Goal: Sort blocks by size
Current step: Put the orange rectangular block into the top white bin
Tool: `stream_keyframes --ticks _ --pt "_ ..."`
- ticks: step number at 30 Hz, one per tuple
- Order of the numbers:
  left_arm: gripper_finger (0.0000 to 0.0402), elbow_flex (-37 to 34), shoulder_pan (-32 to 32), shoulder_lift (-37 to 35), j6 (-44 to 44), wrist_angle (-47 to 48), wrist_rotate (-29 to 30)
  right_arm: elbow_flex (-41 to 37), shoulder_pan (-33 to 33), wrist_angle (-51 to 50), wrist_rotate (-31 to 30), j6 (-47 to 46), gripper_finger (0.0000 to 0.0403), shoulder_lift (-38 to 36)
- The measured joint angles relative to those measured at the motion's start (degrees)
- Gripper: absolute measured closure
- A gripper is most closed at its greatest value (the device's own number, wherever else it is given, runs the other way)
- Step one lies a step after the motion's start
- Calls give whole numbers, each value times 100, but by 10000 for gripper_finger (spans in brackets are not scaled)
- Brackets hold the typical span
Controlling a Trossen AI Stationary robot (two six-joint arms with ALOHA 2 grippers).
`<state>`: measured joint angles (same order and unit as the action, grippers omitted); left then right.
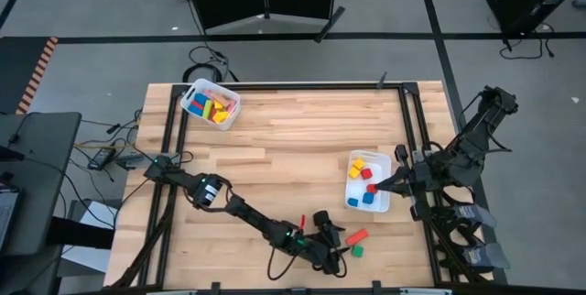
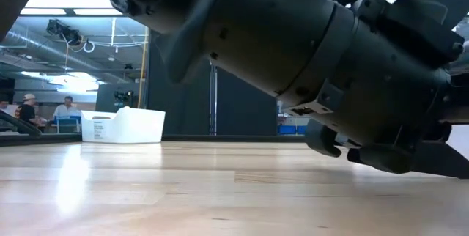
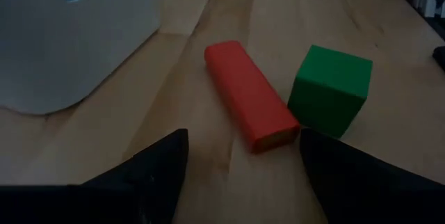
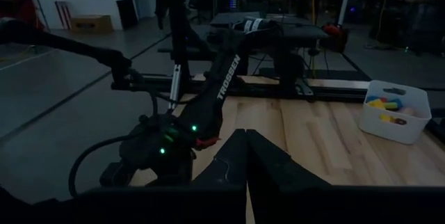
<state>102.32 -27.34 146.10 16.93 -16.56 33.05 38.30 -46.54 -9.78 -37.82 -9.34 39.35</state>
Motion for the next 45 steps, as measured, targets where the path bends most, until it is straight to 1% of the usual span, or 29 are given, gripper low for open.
stream_keyframes --ticks 3,11,16,26,29,35,43,45 --pt "117 -2 40 0 -7 -22 -130 0 0 9 -14 7 394 0" --pt "117 0 117 0 -132 -42 -205 0 0 13 -19 9 394 0" --pt "117 1 182 0 -140 -55 -204 0 0 13 -155 9 394 0" --pt "117 0 359 0 -20 -39 -200 0 0 24 -163 -9 394 0" --pt "117 1 365 -2 -39 -51 -460 0 0 24 -161 -9 394 0" --pt "117 -2 280 -2 -151 -208 -702 0 0 24 -161 -4 393 0" --pt "117 -4 377 91 -166 -406 -680 0 0 31 -162 6 393 0" --pt "117 1 395 153 -138 -581 -663 2 0 60 -160 7 393 -2"
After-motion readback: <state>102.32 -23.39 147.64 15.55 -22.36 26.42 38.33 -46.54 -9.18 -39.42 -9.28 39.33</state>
